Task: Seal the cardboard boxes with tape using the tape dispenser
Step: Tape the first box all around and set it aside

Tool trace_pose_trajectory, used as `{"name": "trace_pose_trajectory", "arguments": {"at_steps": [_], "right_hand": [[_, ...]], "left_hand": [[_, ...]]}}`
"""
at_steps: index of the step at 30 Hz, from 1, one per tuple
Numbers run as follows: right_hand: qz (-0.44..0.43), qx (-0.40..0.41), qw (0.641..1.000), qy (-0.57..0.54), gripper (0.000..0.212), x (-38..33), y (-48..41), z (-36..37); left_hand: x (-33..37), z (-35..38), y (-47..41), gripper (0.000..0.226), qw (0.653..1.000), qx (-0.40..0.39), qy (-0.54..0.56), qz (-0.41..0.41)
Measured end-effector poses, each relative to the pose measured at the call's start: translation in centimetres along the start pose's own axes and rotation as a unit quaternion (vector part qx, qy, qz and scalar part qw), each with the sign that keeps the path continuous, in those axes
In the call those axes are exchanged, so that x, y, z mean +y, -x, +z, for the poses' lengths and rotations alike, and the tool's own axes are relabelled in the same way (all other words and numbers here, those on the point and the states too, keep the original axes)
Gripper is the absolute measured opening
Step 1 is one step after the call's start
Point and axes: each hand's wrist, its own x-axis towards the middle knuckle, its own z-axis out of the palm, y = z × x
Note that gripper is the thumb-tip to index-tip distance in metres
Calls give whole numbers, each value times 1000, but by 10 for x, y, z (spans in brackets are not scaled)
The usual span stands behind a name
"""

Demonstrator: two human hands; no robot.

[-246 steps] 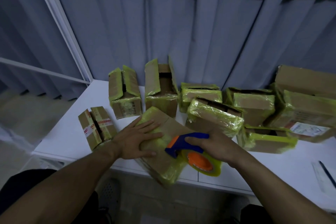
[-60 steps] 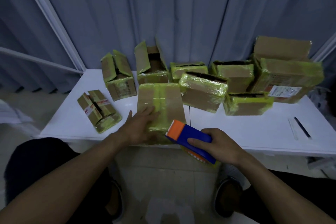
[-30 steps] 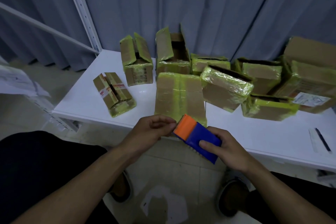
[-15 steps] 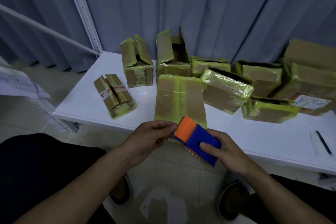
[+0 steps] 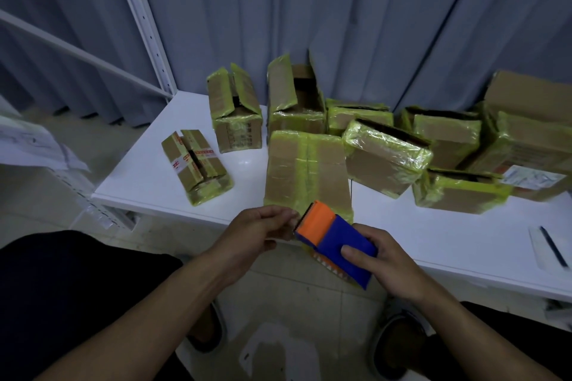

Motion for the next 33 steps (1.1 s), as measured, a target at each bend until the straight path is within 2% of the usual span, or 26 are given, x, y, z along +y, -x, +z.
{"name": "trace_pose_trajectory", "arguments": {"at_steps": [4,8,12,16,22,25,27,33], "right_hand": [[4,-1,1000,5,60,0,0,0],[12,-2,1000,24,51,-1,0,2],[13,2,999,53,33,-5,-2,4],[19,7,996,82,39,-10,-4,6],[9,0,992,126,28,-22,-10,13],[6,7,987,158,20,-30,-9,12],[9,19,982,189,21,-34,-9,8],[6,42,959,280,43,-49,-15,7]], "left_hand": [[-1,0,-1,33,999,29,29,-34],[-4,-2,1,8,994,56,-72,56],[-7,-5,-1,6,987,91,-92,97],[-7,-9,-3,5,974,125,-143,127],[-2,-25,-4,8,977,134,-118,113],[3,-40,-7,7,974,175,-76,118],[6,-51,-9,4,970,205,-49,118],[-4,-58,-15,6,969,230,-25,89]]}}
